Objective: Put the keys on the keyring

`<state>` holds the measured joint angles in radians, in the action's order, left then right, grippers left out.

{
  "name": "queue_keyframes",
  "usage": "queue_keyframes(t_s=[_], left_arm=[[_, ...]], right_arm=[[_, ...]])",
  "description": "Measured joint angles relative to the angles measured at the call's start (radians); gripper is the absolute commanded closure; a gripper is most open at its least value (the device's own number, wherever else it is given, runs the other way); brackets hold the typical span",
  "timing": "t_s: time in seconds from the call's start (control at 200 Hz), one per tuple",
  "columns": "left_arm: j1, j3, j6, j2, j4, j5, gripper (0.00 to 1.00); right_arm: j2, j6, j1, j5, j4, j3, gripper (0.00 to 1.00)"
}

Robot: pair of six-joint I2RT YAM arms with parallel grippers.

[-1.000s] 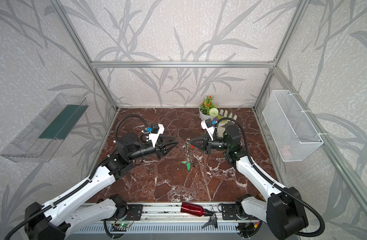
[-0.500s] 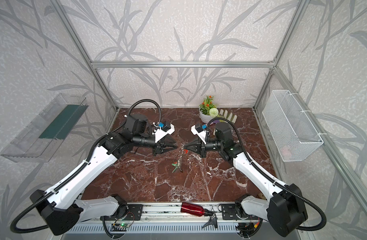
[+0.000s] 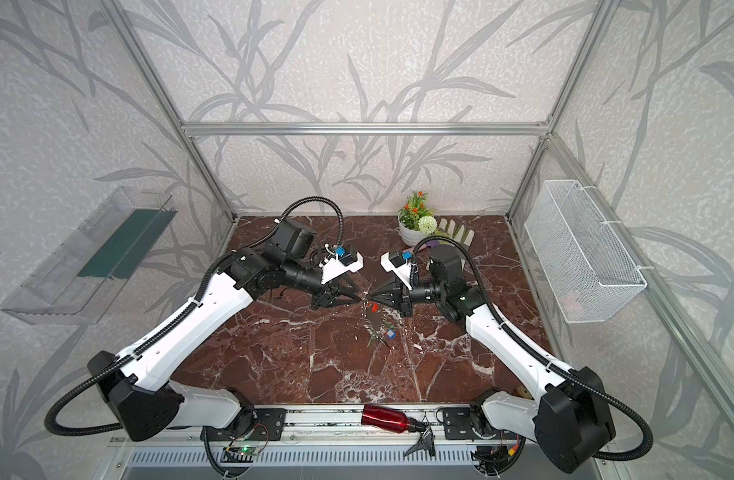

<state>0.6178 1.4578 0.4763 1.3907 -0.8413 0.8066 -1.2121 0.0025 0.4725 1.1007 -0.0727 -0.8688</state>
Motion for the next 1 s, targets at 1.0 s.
queue_keyframes(t_s=[1.0], left_arm=[[0.031, 0.047, 0.037, 0.061, -0.029, -0.029, 0.92]], right_arm=[[-0.001, 0.028, 0.001, 0.026, -0.013, 0.000, 1.00]])
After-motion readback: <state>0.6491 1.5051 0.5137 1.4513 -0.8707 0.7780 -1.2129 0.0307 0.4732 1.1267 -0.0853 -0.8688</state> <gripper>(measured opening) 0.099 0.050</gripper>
